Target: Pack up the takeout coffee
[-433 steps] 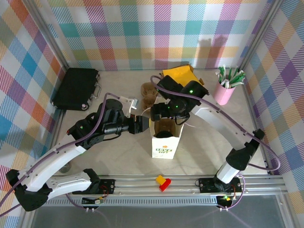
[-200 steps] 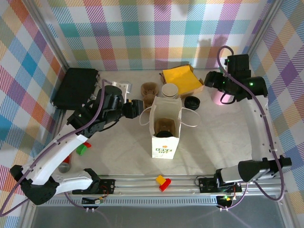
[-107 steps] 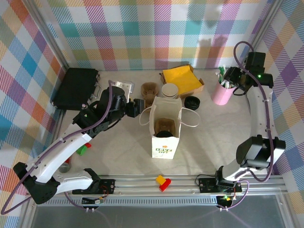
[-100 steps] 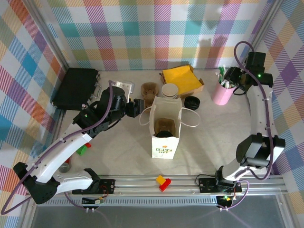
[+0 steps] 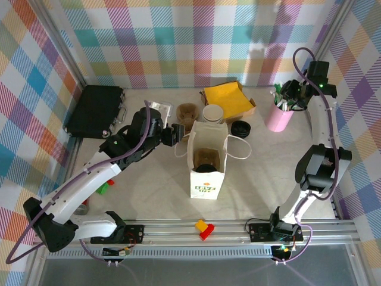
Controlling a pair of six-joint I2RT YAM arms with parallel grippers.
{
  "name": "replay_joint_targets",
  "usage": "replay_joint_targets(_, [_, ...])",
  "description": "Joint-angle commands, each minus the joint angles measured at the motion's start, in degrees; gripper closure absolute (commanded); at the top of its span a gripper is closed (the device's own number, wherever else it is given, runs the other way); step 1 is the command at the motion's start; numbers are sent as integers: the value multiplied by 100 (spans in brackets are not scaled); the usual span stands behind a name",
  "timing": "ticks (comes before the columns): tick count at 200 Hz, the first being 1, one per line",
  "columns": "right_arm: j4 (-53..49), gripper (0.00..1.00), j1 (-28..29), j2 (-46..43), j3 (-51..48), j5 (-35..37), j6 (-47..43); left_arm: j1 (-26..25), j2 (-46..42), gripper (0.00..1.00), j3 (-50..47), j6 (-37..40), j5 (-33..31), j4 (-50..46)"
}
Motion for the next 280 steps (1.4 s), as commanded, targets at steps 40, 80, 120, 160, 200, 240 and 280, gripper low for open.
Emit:
replay_joint_targets(40, [225, 53, -48, 680, 790, -192, -147, 140, 213, 39, -5, 195, 154, 289])
replay_joint_targets(80, [207, 60, -56, 1003, 1046, -244, -125, 175, 359, 39, 66, 213, 216, 272])
replay_joint_targets(120, [168, 61, -68, 1220, 1212, -383, -99, 193, 405, 39, 90, 214, 257, 268])
replay_joint_targets(160, [147, 62, -66, 1323, 1275, -506, -73, 215, 414, 39, 110, 213, 260, 219])
replay_joint_targets(200, [132, 63, -67, 1352, 1269, -619, -83, 219, 414, 39, 125, 205, 288, 154])
replay_joint_targets(240, [137, 63, -60, 1350, 1235, -744, -72, 228, 436, 39, 136, 170, 321, 114])
replay_joint_targets(280, [207, 66, -56, 1311, 1149, -816, -92, 228, 494, 39, 179, 161, 351, 70])
